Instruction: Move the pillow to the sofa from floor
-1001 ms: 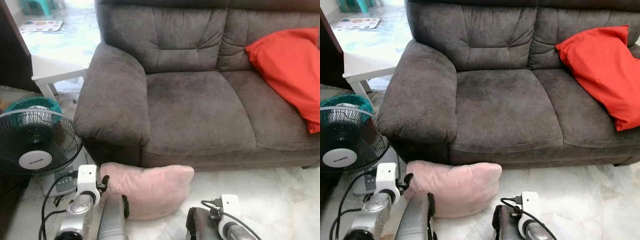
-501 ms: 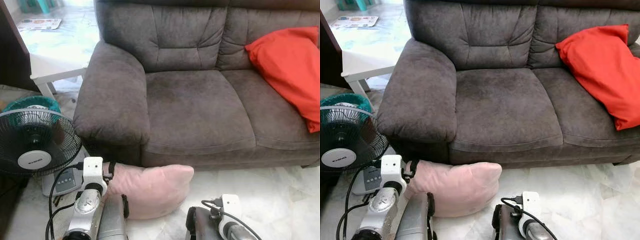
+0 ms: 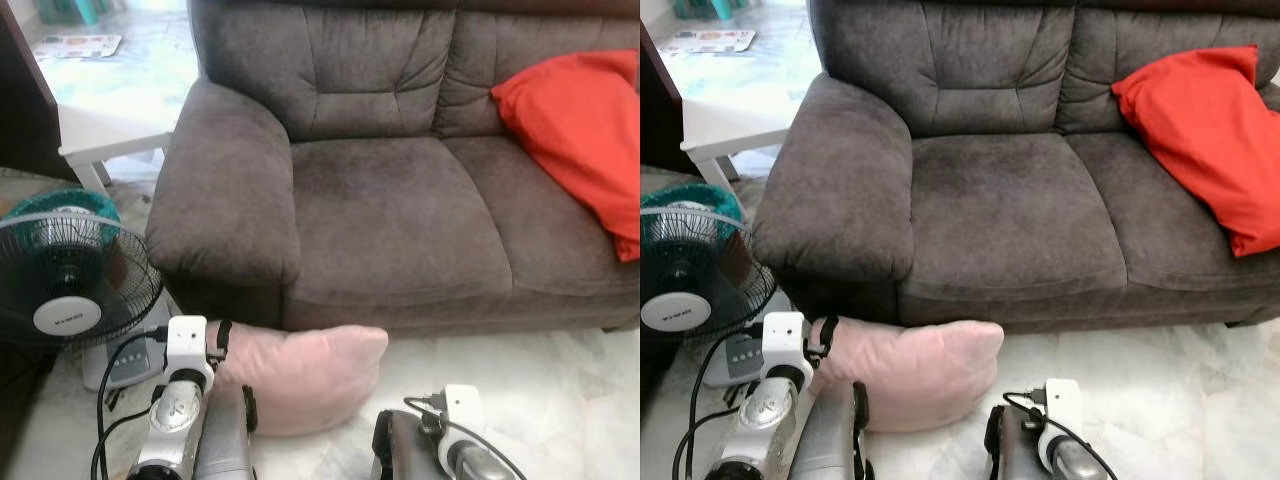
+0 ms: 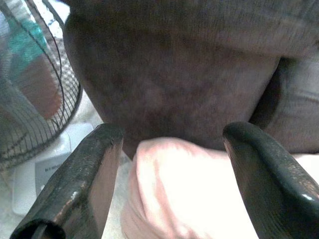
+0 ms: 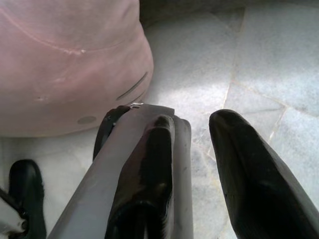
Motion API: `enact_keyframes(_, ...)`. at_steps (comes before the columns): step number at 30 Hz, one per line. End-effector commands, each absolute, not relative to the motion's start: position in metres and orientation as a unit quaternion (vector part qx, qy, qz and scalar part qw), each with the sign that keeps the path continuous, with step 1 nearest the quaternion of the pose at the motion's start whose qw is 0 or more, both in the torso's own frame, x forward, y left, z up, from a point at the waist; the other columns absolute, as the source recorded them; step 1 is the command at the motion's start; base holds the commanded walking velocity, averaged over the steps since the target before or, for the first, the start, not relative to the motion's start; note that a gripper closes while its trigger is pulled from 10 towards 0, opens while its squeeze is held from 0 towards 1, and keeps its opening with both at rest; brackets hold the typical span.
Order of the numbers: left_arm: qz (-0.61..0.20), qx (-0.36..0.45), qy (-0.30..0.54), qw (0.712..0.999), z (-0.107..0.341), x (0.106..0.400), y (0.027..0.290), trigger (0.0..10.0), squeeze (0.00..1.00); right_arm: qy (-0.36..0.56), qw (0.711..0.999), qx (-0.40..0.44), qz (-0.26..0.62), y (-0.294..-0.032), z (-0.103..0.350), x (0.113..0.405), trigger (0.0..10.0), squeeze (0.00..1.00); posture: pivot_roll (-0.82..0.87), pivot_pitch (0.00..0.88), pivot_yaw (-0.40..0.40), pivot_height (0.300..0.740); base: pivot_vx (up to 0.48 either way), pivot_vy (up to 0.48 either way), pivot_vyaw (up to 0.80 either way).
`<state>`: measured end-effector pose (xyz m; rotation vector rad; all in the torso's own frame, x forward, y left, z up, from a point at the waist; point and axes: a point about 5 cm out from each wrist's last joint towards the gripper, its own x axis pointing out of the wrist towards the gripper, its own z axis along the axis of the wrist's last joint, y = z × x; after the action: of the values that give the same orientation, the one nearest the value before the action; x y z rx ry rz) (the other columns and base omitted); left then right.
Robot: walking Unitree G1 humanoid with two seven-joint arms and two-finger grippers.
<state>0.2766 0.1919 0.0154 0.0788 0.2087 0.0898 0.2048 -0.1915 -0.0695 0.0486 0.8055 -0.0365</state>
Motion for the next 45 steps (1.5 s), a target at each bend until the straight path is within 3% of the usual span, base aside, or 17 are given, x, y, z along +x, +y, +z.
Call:
enact_keyframes(1, 0.050, 0.029, 0.111, 0.992, 0.013, 0.277, 0.192, 10.0, 0.00, 0.418, 0.908, 0.024, -0.020, -0.192, -0.077, 0.192, 10.0, 0.00, 0.18, 0.083, -0.079, 0.519, 0.000, 0.000, 0.00)
enact_keyframes(13, 0.069, -0.001, 0.151, 0.986, 0.013, 0.290, 0.202, 10.0, 0.00, 0.407, 0.913, 0.014, -0.010, -0.195, -0.076, 0.192, 10.0, 0.00, 0.16, 0.107, -0.096, 0.519, 0.000, 0.000, 0.00)
enact_keyframes(18, 0.048, 0.024, 0.173, 0.983, 0.016, 0.299, 0.203, 10.0, 0.00, 0.367, 0.930, -0.005, 0.009, -0.197, -0.070, 0.195, 10.0, 0.00, 0.13, 0.129, -0.106, 0.519, 0.000, 0.000, 0.00)
enact_keyframes(27, 0.073, -0.001, 0.184, 0.980, 0.017, 0.302, 0.210, 10.0, 0.00, 0.313, 0.949, -0.014, 0.036, -0.204, -0.065, 0.188, 10.0, 0.00, 0.11, 0.200, -0.153, 0.519, 0.000, 0.000, 0.00)
enact_keyframes(28, 0.076, -0.003, 0.184, 0.980, 0.017, 0.302, 0.211, 10.0, 1.00, 0.309, 0.950, -0.015, 0.040, -0.205, -0.065, 0.187, 10.0, 0.00, 0.11, 0.210, -0.158, 0.519, 0.000, 0.000, 0.00)
enact_keyframes(32, 0.088, -0.011, 0.182, 0.979, 0.017, 0.301, 0.216, 10.0, 1.00, 0.298, 0.953, -0.017, 0.052, -0.207, -0.065, 0.182, 10.0, 0.00, 0.09, 0.232, -0.170, 0.519, 0.000, 0.000, 0.00)
enact_keyframes(34, 0.097, -0.009, 0.180, 0.979, 0.018, 0.299, 0.223, 10.0, 1.00, 0.192, 0.978, -0.023, 0.082, -0.195, -0.023, 0.244, 10.0, 0.00, 0.09, 0.259, -0.188, 0.519, 0.000, 0.000, 0.00)
enact_keyframes(45, 0.162, 0.053, 0.180, 0.969, 0.027, 0.301, 0.247, 10.0, 1.00, 0.102, 0.986, -0.021, 0.128, -0.184, 0.017, 0.284, 10.0, 0.00, 0.08, 0.321, -0.233, 0.519, 0.000, 0.000, 0.00)
